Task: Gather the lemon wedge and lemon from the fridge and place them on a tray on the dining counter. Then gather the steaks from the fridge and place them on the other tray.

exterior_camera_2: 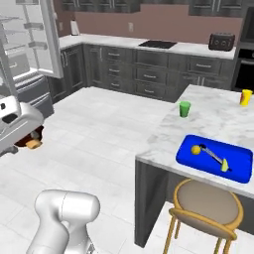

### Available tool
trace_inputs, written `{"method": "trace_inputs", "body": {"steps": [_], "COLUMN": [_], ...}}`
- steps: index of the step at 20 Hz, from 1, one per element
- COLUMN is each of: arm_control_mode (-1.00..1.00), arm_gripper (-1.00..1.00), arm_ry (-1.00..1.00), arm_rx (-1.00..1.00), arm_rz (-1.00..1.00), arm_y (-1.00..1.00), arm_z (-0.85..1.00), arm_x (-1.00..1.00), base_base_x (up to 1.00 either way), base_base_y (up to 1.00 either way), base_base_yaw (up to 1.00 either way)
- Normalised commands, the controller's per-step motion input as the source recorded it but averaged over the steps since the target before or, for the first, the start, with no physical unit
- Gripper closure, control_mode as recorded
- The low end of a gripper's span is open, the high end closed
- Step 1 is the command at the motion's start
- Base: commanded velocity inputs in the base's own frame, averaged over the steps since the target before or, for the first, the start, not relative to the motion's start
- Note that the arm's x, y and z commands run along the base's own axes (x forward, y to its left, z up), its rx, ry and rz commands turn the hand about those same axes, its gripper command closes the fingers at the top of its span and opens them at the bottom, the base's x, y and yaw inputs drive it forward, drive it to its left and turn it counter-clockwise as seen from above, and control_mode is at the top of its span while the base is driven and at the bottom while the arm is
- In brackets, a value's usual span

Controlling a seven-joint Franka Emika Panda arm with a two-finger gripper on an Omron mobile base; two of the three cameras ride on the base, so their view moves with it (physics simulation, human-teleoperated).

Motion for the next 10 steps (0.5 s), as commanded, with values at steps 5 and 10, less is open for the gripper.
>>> {"method": "trace_inputs", "body": {"steps": [5, 10], "arm_control_mode": [1.00, 1.00], "arm_gripper": [1.00, 1.00], "arm_ry": [0.00, 0.00], "arm_rx": [0.00, 0.00], "arm_rz": [0.00, 0.00], "arm_y": [0.00, 0.00], "arm_z": [0.00, 0.00], "arm_x": [0.00, 0.00], "base_base_x": [-0.89, -0.35], "base_base_y": [-0.72, -0.80], "base_base_yaw": [-0.01, -0.06]}}
